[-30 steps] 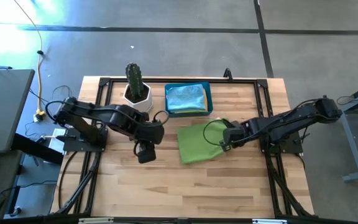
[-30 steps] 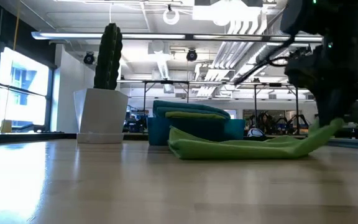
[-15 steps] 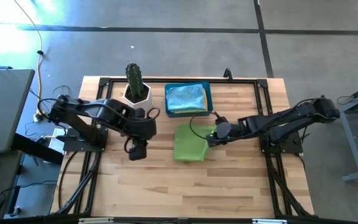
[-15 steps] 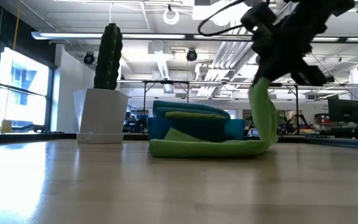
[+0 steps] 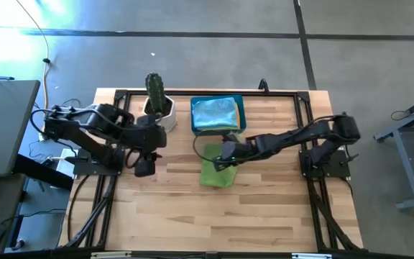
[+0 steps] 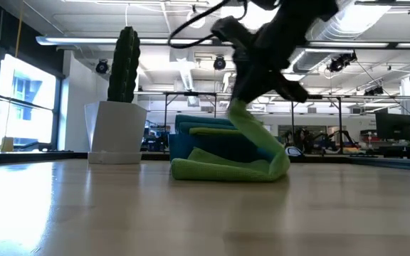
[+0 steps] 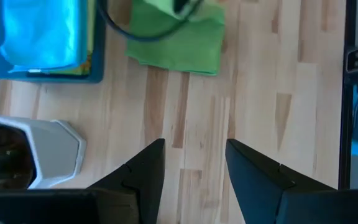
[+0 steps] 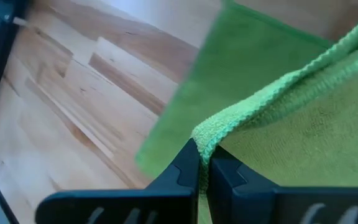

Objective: Fold microfiber towels
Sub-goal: Fold the green microfiber towel

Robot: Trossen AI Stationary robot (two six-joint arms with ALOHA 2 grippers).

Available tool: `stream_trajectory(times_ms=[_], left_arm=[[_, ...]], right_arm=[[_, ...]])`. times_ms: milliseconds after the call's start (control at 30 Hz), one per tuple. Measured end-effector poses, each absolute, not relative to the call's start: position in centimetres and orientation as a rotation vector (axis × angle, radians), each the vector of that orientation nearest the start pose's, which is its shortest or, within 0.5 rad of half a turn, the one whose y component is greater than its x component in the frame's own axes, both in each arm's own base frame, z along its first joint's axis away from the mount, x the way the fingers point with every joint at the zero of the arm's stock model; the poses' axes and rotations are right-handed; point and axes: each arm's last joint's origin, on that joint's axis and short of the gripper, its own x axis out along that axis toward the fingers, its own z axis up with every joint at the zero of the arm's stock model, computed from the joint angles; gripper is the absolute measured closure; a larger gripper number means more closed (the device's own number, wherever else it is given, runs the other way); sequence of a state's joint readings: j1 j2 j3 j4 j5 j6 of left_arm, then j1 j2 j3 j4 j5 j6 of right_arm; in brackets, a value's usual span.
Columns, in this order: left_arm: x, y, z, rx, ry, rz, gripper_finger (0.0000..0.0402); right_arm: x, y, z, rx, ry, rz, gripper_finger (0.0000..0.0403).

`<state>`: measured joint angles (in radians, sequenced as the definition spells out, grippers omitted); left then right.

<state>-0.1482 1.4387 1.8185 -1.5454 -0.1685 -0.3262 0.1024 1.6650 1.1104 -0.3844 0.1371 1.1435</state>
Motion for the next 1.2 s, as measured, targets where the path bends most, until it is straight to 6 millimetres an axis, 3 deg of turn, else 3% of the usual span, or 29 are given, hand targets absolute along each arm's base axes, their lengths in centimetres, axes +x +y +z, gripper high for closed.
stream_trajectory(times_ms=[167,367,700,1200], left_arm=[[21.0,-2.6,43.3,-0.170,1.079,0.259,0.0243],[19.6,-2.7,44.0,-0.237,1.031,0.279,0.0243],[18.7,-3.0,44.5,-0.255,0.997,0.289,0.0243],[18.7,-2.9,44.5,-0.253,0.993,0.300,0.0243]], right_arm=[[36.7,3.5,20.8,0.913,0.832,-0.491,0.0402],[38.5,4.5,18.9,0.908,0.918,-0.438,0.0402],[38.6,7.3,18.4,0.907,0.943,-0.380,0.0402],[39.6,9.2,19.6,0.875,0.728,-0.322,0.0402]])
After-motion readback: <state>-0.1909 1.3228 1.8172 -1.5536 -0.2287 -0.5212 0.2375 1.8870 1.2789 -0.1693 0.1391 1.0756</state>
